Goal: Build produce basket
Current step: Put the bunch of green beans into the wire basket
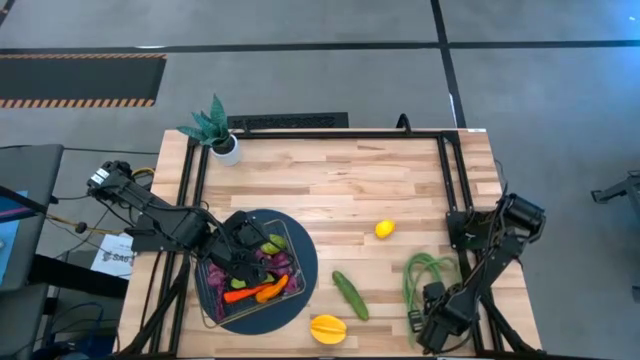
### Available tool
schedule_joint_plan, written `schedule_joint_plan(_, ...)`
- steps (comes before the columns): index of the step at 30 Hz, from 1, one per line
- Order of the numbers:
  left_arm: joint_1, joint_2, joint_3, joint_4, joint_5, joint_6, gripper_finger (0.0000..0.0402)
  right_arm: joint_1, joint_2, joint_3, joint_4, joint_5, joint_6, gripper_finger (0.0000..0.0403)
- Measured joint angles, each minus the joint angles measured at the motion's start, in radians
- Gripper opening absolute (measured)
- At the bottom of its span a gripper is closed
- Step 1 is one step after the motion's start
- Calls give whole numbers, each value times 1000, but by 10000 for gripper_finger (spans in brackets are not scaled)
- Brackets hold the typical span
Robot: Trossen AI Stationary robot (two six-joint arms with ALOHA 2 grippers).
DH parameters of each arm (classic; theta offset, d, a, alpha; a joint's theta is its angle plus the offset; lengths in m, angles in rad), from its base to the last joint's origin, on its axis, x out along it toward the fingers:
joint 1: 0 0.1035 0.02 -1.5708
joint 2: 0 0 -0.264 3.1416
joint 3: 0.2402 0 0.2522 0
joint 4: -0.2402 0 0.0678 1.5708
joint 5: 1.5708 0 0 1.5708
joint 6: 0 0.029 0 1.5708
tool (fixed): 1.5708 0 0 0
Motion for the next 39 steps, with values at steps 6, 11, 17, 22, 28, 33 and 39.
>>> schedule_joint_plan(6,0,0,0,8,-11,-1,265,-3,-4,0,-31,7,-99,19)
schedule_joint_plan(11,0,0,0,34,-40,1,265,-25,-6,34,-124,44,-167,17)
schedule_joint_plan(17,6,0,0,128,-113,45,265,-77,-98,198,-453,259,-218,14)
schedule_joint_plan(22,29,0,0,211,-160,90,265,-105,-193,423,-795,550,-226,13)
schedule_joint_plan(28,60,0,0,254,-164,124,265,-139,-332,539,-758,1009,-447,11)
schedule_joint_plan(33,67,0,-1,263,-175,130,265,-202,-354,625,-727,1123,-660,11)
schedule_joint_plan(39,68,0,-1,425,-268,245,265,-288,-330,709,-629,1148,-957,9)
